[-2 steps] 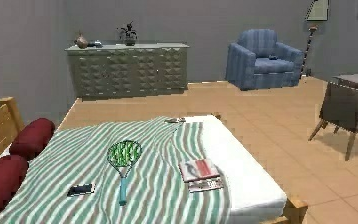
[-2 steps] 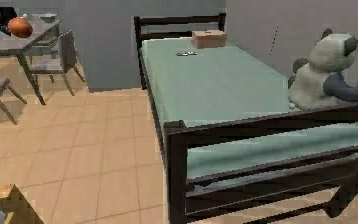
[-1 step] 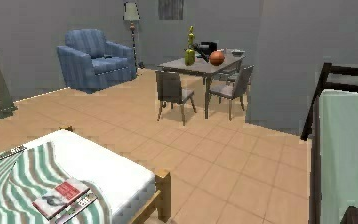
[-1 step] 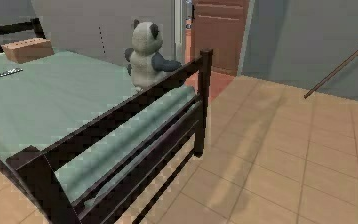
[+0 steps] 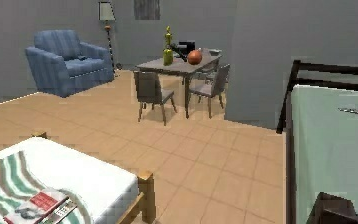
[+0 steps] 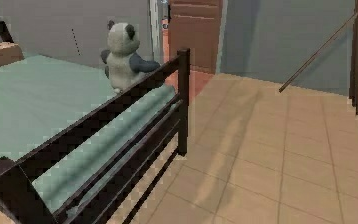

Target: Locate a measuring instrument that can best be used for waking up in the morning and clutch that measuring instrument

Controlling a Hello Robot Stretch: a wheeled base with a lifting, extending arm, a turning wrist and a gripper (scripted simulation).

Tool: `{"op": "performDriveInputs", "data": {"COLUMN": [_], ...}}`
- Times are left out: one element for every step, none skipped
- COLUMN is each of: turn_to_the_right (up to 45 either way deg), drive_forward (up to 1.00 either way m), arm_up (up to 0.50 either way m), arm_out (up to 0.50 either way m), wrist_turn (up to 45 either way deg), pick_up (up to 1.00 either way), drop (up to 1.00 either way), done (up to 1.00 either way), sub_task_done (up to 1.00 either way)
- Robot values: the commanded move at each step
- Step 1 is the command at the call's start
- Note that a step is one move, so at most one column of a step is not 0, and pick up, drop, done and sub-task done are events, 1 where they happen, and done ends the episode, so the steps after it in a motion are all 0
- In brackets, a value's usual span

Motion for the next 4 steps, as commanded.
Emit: {"op": "performDriveInputs", "data": {"turn_to_the_right": [0.0, 6.0, 0.0, 15.0], "drive_forward": [0.35, 0.0, 1.0, 0.0], "arm_up": [0.0, 0.0, 0.0, 0.0], "arm_out": [0.0, 0.0, 0.0, 0.0], "wrist_turn": [0.0, 0.0, 0.0, 0.0], "pick_up": [0.0, 0.0, 0.0, 0.0], "drop": [0.0, 0.0, 0.0, 0.0], "done": [0.0, 0.0, 0.0, 0.0], "sub_task_done": [0.0, 0.0, 0.0, 0.0]}}
